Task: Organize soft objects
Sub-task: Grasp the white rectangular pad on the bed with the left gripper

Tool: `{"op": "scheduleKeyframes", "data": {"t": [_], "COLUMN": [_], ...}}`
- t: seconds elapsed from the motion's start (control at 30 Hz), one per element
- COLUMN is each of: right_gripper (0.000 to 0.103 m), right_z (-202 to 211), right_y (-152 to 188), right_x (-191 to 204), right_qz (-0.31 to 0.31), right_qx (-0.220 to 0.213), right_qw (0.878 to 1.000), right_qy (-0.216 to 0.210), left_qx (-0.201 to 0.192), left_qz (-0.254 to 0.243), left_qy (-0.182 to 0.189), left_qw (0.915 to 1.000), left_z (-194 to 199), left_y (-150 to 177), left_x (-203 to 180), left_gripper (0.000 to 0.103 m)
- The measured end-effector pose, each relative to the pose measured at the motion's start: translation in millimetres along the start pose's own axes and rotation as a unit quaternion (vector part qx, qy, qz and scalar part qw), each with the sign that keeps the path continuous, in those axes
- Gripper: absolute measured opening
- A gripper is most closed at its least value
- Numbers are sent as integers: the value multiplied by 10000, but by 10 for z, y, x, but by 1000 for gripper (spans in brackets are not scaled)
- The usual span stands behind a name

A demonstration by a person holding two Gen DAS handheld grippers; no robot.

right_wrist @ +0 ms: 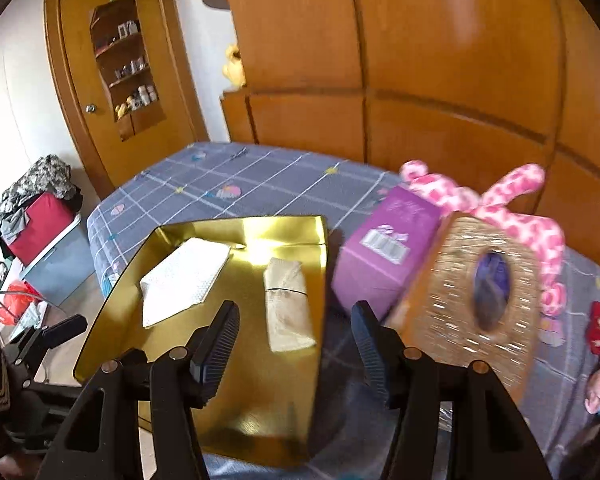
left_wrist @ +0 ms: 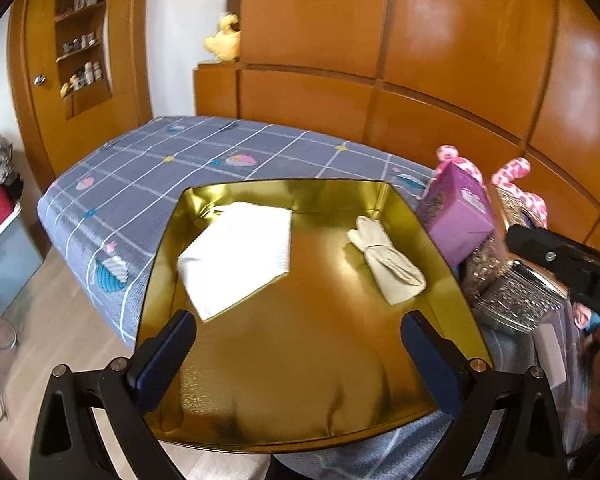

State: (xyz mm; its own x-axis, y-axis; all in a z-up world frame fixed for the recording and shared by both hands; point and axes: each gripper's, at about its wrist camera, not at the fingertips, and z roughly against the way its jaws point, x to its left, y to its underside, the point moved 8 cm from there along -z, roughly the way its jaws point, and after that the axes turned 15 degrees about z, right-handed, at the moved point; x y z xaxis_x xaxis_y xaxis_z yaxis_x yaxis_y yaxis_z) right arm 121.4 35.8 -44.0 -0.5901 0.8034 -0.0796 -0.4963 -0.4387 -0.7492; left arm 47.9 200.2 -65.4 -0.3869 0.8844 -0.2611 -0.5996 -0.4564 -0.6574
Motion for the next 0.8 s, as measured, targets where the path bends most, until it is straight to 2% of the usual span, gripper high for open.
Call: {"op": "scheduleKeyframes", "data": {"t": [0.27, 0.47, 0.6, 0.67, 0.8], "right_gripper": [63, 63, 63, 63, 63], "right_z": [482, 862, 1193, 1398, 1761], "right_y": [351, 841, 1259, 1506, 1907], "right_x": [-583, -1236, -1742, -1996, -2347], "right_qz": [-740, -1420, -1901, -2179, -2640], "right_qx": [-168, -62, 86, 181, 279], "right_qw": [9960, 9841, 9679, 9562, 9328], "right_qy": [477, 1065, 1639, 1947, 2435], "left_qx": [13, 128, 438, 606, 998], "left_qz": [-472, -926, -1318, -1536, -2020], "left_qy": [359, 922, 1436, 1745, 2303], "left_qw": [9982, 9913, 9798, 9707, 9467], "left_z": [104, 233, 282, 314, 372], "left_y": [153, 340, 541, 661, 952], "left_x": [-301, -700, -1097, -1336, -1867], "left_gripper": [102, 102, 102, 102, 102]}}
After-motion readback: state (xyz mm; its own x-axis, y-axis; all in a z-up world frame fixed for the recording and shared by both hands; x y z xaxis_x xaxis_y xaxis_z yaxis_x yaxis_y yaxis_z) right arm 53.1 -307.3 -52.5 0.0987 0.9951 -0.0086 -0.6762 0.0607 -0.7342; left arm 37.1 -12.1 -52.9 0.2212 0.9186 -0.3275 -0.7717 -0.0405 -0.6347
